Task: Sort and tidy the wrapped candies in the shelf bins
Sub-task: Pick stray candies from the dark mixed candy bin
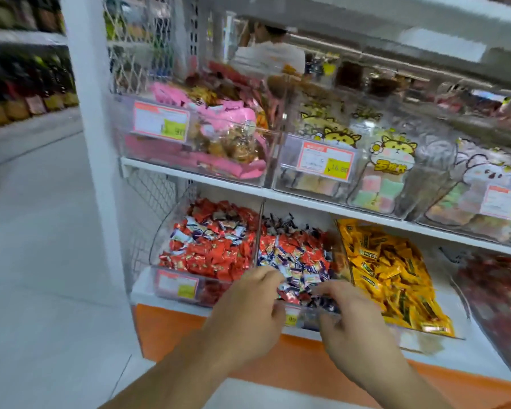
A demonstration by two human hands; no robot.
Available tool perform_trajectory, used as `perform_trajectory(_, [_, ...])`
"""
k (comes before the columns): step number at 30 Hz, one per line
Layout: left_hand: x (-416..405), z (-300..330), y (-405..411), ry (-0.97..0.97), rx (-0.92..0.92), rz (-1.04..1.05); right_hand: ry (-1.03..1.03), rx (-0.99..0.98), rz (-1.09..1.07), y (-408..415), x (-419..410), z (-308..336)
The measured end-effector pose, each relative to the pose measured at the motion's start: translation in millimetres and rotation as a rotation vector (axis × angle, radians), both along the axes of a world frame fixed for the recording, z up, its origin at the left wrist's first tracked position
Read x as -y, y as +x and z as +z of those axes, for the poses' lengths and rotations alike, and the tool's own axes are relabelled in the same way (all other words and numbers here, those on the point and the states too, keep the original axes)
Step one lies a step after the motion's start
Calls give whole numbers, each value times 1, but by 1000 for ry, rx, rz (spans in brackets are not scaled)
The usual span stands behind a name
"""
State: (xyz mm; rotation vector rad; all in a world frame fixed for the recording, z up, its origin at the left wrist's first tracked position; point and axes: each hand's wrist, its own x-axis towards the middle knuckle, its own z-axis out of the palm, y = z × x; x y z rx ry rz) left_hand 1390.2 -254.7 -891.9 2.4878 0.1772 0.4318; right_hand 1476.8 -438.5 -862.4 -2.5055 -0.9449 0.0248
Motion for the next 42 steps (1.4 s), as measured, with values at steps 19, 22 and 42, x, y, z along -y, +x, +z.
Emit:
perform_trajectory(19, [-117,-29,42,201,-43,315,204,-122,-67,74,-92,-18])
perform_trajectory(22, [-127,-28,36,213,-67,354,196,-155,-92,74,-91,-20])
perform_trajectory(42, [-123,-21,76,29,-160,342,174,-89,-15,87,-103,-30])
